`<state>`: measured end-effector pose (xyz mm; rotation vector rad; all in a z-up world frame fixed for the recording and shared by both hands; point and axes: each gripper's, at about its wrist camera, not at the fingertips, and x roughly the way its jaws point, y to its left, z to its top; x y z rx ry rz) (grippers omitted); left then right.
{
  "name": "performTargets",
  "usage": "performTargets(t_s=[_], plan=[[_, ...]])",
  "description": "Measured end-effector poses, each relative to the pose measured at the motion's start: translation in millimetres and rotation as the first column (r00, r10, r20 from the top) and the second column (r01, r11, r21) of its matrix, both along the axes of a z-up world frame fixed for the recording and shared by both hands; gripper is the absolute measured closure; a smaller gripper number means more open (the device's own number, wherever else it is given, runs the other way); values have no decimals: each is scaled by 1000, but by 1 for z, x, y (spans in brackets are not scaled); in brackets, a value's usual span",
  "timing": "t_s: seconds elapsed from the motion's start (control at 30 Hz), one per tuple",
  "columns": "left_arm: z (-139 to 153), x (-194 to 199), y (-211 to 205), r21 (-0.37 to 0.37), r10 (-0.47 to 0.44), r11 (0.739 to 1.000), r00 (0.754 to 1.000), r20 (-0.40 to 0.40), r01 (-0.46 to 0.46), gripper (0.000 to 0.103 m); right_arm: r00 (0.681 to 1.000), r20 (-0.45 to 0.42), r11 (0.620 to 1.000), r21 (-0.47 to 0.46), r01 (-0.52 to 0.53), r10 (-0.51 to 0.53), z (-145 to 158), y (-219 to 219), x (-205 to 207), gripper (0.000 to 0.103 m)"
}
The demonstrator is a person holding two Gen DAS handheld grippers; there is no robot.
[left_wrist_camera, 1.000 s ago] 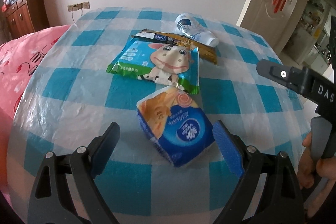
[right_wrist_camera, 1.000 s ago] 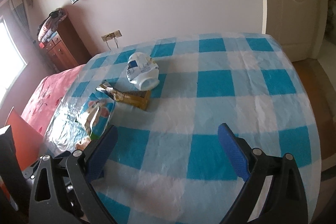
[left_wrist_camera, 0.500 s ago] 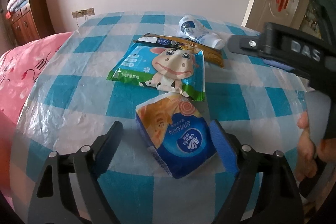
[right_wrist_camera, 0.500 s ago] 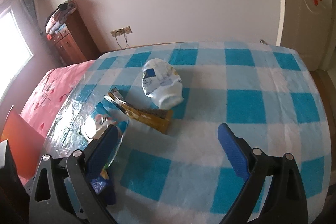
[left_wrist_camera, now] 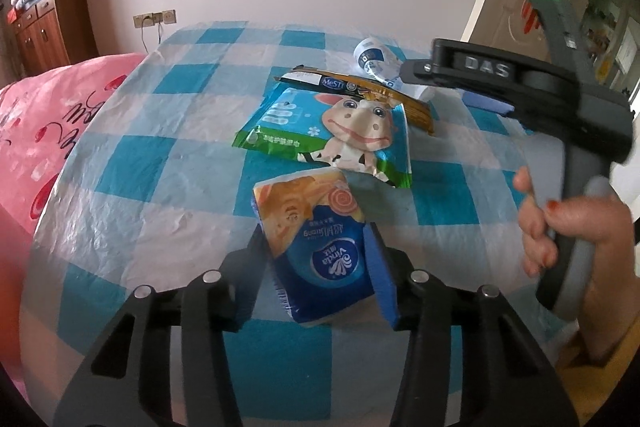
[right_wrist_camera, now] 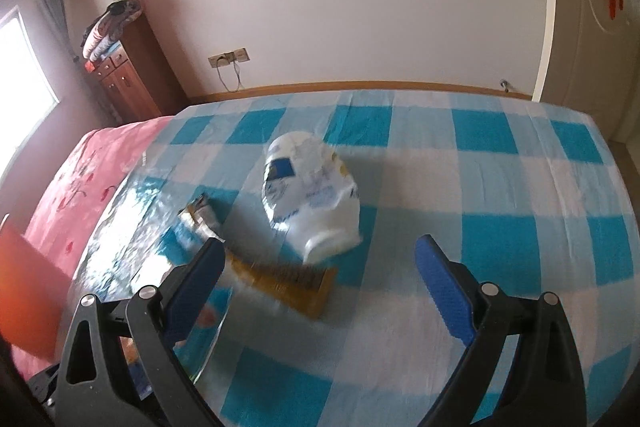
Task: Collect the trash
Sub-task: 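Grasp the blue tissue pack with the left gripper while the right grasps the white bottle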
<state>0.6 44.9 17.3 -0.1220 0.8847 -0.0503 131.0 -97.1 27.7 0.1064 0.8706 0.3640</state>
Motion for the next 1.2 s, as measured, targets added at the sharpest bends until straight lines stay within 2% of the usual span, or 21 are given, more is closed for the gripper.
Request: performTargets(t_s=[0.13, 0.27, 0.5, 0.67, 0.7, 0.8, 0.87, 0.93, 1.0, 1.2], plan=[[1, -2, 6, -19, -7, 1000, 1000, 0, 7, 58, 1000, -1, 999, -34, 7, -7, -5, 4, 17, 8], [1, -3, 14, -38, -3, 999, 1000, 3, 3, 67, 1000, -28, 998, -57, 4, -6, -14, 10, 31, 8], [1, -4, 24, -75, -12, 997, 1000, 2, 12, 72, 1000, -25, 994, -112, -20, 18, -16, 25, 39, 9], [1, -4, 29, -97, -15, 995, 1000, -2, 15, 73, 1000, -7, 982, -185, -24, 23, -16, 35, 37, 29], [1, -3, 28, -95, -16, 995, 1000, -3, 15, 73, 1000, -2, 982, -187, -29, 30, -16, 37, 36, 38], [1, -4, 28, -96, -22, 995, 1000, -9, 21, 72, 999, 8, 978, -205, -29, 32, -15, 38, 33, 40], [1, -4, 27, -94, -27, 995, 1000, -13, 26, 67, 1000, 11, 979, -202, -26, 29, -15, 37, 30, 40], [2, -3, 25, -86, -42, 995, 999, -16, 40, 56, 999, 25, 980, -196, -15, 20, -13, 33, 25, 40], [2, -4, 20, -61, -48, 997, 999, -18, 47, 35, 999, 36, 982, -189, -2, 9, -12, 29, 18, 40], [-1, -5, 7, 5, -69, 998, 997, -22, 69, 25, 998, 62, 988, -151, 42, -33, -7, 12, -4, 40]])
